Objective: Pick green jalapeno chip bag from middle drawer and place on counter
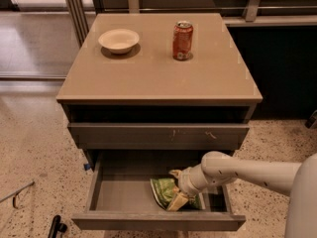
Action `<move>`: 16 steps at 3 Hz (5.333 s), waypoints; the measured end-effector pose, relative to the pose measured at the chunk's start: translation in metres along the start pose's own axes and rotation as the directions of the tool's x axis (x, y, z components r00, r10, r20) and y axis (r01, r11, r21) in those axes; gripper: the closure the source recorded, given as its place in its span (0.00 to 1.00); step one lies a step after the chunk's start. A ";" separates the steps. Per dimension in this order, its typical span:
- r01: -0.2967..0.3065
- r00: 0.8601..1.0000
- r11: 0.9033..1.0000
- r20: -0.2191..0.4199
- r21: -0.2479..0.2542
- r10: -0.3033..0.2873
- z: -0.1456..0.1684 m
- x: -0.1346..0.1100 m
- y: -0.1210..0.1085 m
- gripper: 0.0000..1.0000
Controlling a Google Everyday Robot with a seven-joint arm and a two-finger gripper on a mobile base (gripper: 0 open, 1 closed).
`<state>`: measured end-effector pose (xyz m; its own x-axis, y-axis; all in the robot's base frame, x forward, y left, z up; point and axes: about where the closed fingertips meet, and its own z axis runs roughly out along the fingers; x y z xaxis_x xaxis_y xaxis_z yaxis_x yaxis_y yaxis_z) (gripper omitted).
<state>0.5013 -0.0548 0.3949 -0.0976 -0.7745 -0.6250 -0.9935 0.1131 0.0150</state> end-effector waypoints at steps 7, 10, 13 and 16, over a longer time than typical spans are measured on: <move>-0.011 0.996 0.996 0.087 0.083 0.004 -0.088 -0.055 0.025 1.00; -0.080 0.979 0.991 0.194 0.109 0.058 -0.138 -0.079 0.020 1.00; -0.164 0.932 0.982 0.340 0.094 0.123 -0.233 -0.144 0.015 1.00; -0.215 0.852 0.967 0.510 0.136 0.118 -0.408 -0.231 -0.027 1.00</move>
Offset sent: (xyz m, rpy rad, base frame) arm -0.0055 0.0023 -0.0109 -0.0059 0.0216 0.0116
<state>0.5265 -0.1325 0.8574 -0.1701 -0.3288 -0.9289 -0.9317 0.3607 0.0430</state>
